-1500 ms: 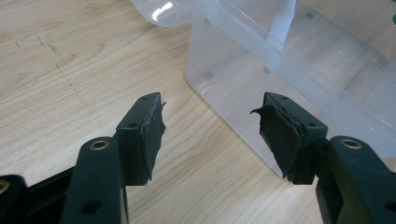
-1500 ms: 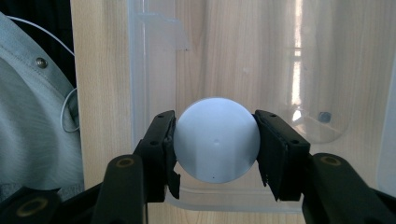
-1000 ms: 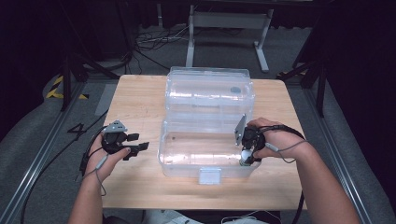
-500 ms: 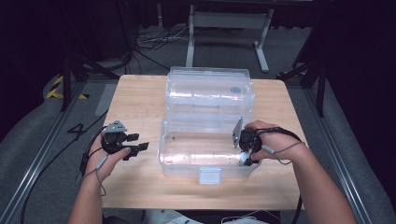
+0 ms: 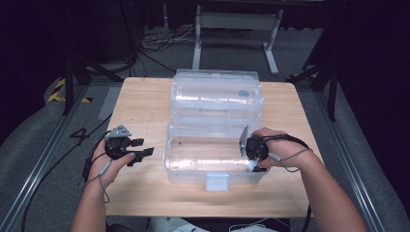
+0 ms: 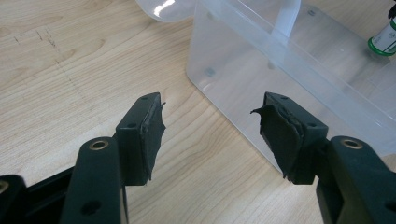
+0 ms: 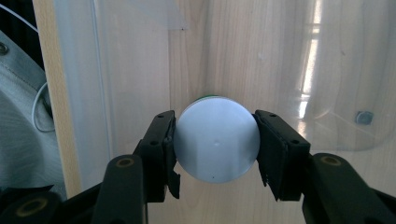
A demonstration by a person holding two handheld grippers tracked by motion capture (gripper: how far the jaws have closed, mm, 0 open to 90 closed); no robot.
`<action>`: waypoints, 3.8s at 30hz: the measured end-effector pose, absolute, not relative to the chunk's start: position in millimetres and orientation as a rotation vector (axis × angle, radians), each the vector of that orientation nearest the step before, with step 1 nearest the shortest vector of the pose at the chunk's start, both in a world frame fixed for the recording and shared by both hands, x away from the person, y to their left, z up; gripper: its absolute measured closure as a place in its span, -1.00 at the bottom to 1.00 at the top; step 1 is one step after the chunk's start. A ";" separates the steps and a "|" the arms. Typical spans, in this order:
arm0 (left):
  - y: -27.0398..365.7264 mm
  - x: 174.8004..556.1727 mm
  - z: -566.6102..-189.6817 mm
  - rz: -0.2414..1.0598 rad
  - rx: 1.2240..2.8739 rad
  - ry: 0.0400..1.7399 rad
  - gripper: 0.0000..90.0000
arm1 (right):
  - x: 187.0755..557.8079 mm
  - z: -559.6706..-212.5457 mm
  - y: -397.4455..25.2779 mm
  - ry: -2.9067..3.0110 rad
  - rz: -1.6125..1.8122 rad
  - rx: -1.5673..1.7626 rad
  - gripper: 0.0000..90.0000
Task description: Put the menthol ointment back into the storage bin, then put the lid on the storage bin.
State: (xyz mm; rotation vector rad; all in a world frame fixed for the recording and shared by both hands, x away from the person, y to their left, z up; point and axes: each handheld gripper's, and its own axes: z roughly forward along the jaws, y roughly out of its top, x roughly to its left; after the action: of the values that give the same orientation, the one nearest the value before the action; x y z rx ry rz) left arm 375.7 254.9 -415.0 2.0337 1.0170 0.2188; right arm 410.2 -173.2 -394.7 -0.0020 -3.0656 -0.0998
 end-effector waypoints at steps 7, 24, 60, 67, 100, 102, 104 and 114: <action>254.3 375.8 -415.6 0.217 2.037 1.018 -0.11 | 410.2 -398.8 -172.0 -3.073 -0.074 0.003 0.13; 254.5 376.0 -416.9 0.209 2.041 1.019 -0.12 | 411.9 -403.7 -168.9 -3.068 -0.029 0.029 0.13; 254.9 376.1 -416.7 0.208 2.039 1.019 -0.14 | 413.9 -401.8 -174.4 -3.032 -0.068 -0.027 -0.02; 254.0 376.8 -416.5 0.206 2.041 1.012 -0.14 | 411.6 -389.2 -182.3 -3.048 -0.162 -0.059 -0.04; 248.1 369.7 -410.5 0.186 2.024 0.969 -0.13 | 420.0 -309.3 -200.8 -3.054 -0.947 -0.298 0.04; 249.1 368.0 -410.6 0.195 2.023 0.970 -0.13 | 423.2 -305.2 -199.2 -3.051 -0.984 -0.324 0.04; 249.9 366.4 -410.8 0.197 2.020 0.972 -0.13 | 428.6 -300.0 -197.7 -3.057 -1.023 -0.347 0.07; 253.8 358.2 -411.5 0.201 2.013 0.987 -0.13 | 451.9 -280.6 -184.8 -3.054 -1.167 -0.438 0.08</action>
State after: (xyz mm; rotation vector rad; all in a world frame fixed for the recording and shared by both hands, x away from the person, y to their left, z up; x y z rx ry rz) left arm 358.2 253.8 -411.5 2.0133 0.9870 0.2005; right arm 451.9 -184.8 -280.6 -0.4380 -3.0536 -1.1673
